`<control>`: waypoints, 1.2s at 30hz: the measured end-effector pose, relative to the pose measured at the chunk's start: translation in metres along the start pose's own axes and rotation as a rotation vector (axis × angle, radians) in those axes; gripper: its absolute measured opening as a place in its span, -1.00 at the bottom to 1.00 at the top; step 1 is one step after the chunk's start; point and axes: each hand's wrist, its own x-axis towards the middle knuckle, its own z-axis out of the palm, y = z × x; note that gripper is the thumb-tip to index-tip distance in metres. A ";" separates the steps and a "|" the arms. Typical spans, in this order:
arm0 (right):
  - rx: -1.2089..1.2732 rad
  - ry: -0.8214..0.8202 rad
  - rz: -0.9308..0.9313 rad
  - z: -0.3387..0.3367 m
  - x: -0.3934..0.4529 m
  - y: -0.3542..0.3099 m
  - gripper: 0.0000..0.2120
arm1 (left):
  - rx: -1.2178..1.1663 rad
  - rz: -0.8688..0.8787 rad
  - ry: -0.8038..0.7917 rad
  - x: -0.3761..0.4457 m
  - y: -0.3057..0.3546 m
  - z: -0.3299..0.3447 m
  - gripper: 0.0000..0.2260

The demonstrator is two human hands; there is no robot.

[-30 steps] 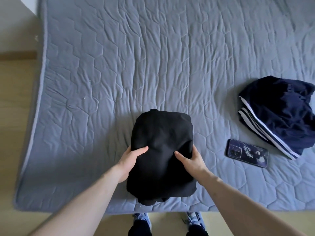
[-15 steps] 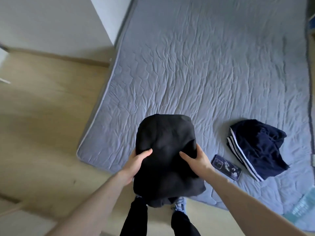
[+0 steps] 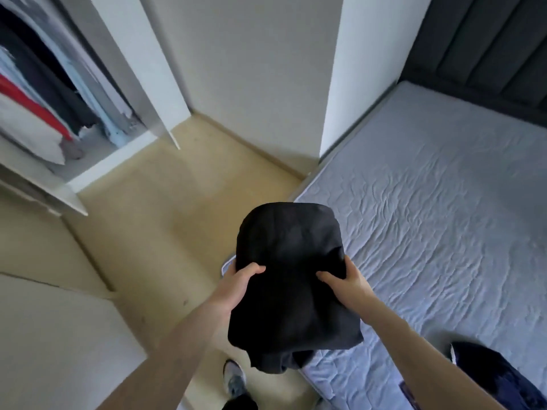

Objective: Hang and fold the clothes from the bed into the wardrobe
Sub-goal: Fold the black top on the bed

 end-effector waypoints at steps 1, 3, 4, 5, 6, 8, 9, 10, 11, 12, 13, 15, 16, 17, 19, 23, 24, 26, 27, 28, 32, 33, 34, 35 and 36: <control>-0.005 -0.023 -0.014 0.009 0.003 -0.019 -0.46 | -0.008 0.019 0.012 -0.001 0.010 -0.015 -0.50; -0.030 -0.055 -0.052 0.039 0.011 -0.066 -0.47 | -0.049 0.059 0.014 -0.004 0.035 -0.058 -0.46; -0.040 -0.064 -0.081 0.055 0.018 -0.090 -0.47 | -0.065 0.074 0.023 -0.004 0.049 -0.080 -0.45; -0.053 -0.071 -0.092 0.063 0.021 -0.105 -0.48 | -0.067 0.082 0.038 -0.003 0.058 -0.093 -0.45; -0.073 -0.081 -0.119 0.078 0.027 -0.128 -0.48 | -0.083 0.094 0.056 -0.003 0.071 -0.113 -0.44; -0.104 -0.094 -0.165 0.110 0.038 -0.171 -0.48 | -0.118 0.126 0.078 -0.004 0.095 -0.153 -0.45; -0.110 -0.101 -0.188 0.127 0.043 -0.193 -0.47 | -0.129 0.147 0.089 -0.004 0.108 -0.174 -0.46; -0.118 -0.113 -0.213 0.143 0.047 -0.216 -0.47 | -0.142 0.160 0.108 -0.004 0.122 -0.194 -0.47; -0.130 -0.123 -0.235 0.157 0.051 -0.236 -0.45 | -0.160 0.169 0.131 -0.005 0.133 -0.212 -0.48; -0.141 -0.138 -0.266 0.176 0.057 -0.259 -0.40 | -0.180 0.179 0.152 -0.006 0.147 -0.235 -0.48; -0.154 -0.151 -0.279 0.188 0.061 -0.275 -0.34 | -0.186 0.184 0.162 -0.006 0.157 -0.251 -0.48; -0.181 -0.177 -0.311 0.215 0.071 -0.314 -0.25 | -0.205 0.208 0.180 -0.007 0.181 -0.285 -0.46; -0.189 -0.194 -0.330 0.227 0.077 -0.335 -0.24 | -0.216 0.227 0.196 -0.006 0.194 -0.302 -0.45; -0.191 -0.216 -0.346 0.240 0.082 -0.357 -0.26 | -0.226 0.247 0.209 -0.005 0.207 -0.320 -0.45; -0.180 -0.250 -0.373 0.260 0.094 -0.395 -0.27 | -0.247 0.280 0.232 -0.002 0.231 -0.349 -0.46; -0.182 -0.298 -0.421 0.296 0.120 -0.469 -0.29 | -0.274 0.310 0.262 0.010 0.282 -0.402 -0.48; -0.188 -0.322 -0.436 0.306 0.129 -0.488 -0.31 | -0.283 0.317 0.283 0.015 0.296 -0.416 -0.48; -0.194 -0.358 -0.471 0.325 0.145 -0.525 -0.36 | -0.294 0.336 0.329 0.022 0.322 -0.441 -0.48; -0.198 -0.383 -0.482 0.335 0.152 -0.544 -0.38 | -0.303 0.345 0.345 0.025 0.334 -0.453 -0.49; -0.202 -0.409 -0.493 0.344 0.158 -0.563 -0.40 | -0.310 0.350 0.360 0.027 0.347 -0.464 -0.50; -0.215 -0.477 -0.557 0.385 0.187 -0.639 -0.48 | -0.346 0.399 0.442 0.032 0.395 -0.509 -0.54; -0.207 -0.498 -0.566 0.396 0.192 -0.658 -0.49 | -0.360 0.411 0.463 0.031 0.408 -0.522 -0.56; -0.200 -0.518 -0.571 0.403 0.196 -0.671 -0.48 | -0.368 0.413 0.469 0.029 0.416 -0.531 -0.57; -0.202 -0.554 -0.574 0.414 0.203 -0.687 -0.46 | -0.389 0.411 0.478 0.029 0.427 -0.543 -0.57; -0.216 -0.580 -0.585 0.424 0.209 -0.702 -0.45 | -0.406 0.406 0.491 0.030 0.438 -0.555 -0.56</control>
